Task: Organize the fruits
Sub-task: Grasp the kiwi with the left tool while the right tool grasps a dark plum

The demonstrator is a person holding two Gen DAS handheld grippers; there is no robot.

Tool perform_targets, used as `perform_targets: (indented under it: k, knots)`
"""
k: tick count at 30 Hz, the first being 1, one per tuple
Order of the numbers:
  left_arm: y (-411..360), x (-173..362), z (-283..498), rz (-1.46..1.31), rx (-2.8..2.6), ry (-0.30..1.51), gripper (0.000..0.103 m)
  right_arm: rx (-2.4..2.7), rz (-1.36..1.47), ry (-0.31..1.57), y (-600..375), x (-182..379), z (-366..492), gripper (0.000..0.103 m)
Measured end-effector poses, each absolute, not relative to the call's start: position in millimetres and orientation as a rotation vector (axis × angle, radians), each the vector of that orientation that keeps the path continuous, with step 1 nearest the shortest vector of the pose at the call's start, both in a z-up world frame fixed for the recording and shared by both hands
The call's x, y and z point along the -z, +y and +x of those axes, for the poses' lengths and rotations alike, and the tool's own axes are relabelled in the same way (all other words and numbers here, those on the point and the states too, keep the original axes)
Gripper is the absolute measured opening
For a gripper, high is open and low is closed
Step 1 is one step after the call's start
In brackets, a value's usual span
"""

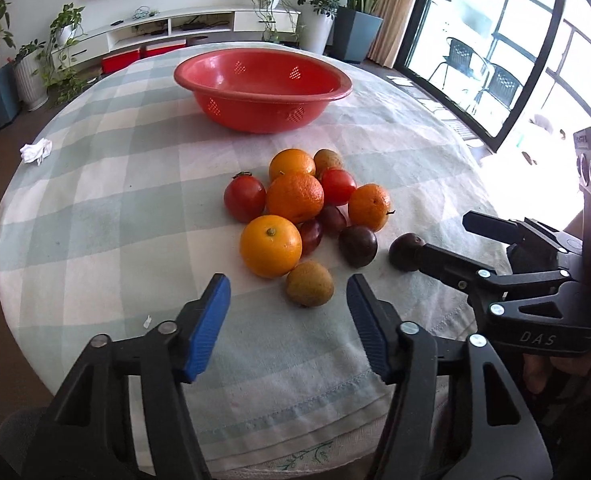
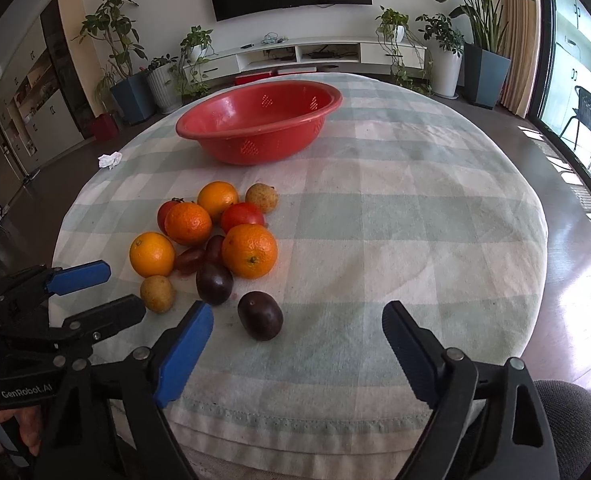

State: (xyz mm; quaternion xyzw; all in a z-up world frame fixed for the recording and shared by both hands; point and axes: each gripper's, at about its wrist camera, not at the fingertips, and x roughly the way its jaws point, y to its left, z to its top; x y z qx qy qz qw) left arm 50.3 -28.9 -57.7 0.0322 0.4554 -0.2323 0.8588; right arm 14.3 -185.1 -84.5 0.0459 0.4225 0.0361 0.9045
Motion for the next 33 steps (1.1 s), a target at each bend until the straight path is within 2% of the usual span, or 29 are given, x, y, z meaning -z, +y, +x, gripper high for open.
perform_targets:
  k: [2, 6, 9, 22, 23, 33]
  knots:
    - [-30, 53, 53, 0.058, 0.526, 0.959, 0.047, -0.082, 0.098, 0.881, -185, 86, 15, 0.084]
    - [-38, 55, 50, 0.064, 0.532, 0.980, 0.047, -0.094, 0.099, 0.887, -184, 87, 17, 0.081]
    - [-45, 65, 46, 0.055, 0.538, 1.014, 0.036, -0.101, 0.097, 0.894, -184, 87, 17, 0.080]
    - [-56, 81, 61, 0.074, 0.487, 1.040, 0.032, -0.113, 0.100, 0.895, -189, 89, 14, 0.079]
    - [-56, 81, 62, 0.068, 0.484, 1.039, 0.027, -0.115, 0.098, 0.897, -189, 89, 14, 0.079]
    - [-45, 81, 62, 0.032, 0.511, 1.022, 0.026, -0.140, 0.069, 0.919, -180, 94, 17, 0.070]
